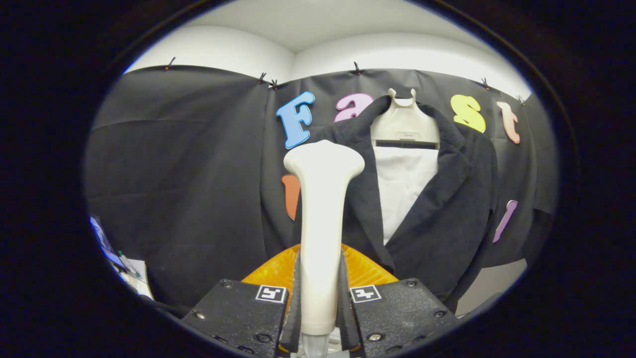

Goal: Iron the clothes twice with a garment steamer, once on the left side and once on the right side.

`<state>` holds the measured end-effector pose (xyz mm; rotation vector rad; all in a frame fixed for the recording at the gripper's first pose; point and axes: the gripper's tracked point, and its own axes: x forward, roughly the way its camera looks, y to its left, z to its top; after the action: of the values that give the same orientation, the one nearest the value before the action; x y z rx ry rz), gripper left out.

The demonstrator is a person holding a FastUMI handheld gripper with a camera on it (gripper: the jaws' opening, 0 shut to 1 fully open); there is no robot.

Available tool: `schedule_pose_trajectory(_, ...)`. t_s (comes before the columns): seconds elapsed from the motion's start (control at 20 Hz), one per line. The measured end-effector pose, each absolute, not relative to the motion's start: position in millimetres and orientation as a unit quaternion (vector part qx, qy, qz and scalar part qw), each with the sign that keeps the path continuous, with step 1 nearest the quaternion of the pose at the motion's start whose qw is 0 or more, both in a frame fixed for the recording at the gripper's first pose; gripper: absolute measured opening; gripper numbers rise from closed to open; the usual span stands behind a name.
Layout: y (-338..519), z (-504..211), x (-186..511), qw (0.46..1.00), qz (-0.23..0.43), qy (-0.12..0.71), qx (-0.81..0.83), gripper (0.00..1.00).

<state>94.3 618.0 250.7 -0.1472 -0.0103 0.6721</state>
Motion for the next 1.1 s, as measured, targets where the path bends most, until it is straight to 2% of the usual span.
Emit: schedule_pose_trajectory(1.1, 585.3, 168.3, 121.0, 0.941, 0.316, 0.076, -0.091, 0.34)
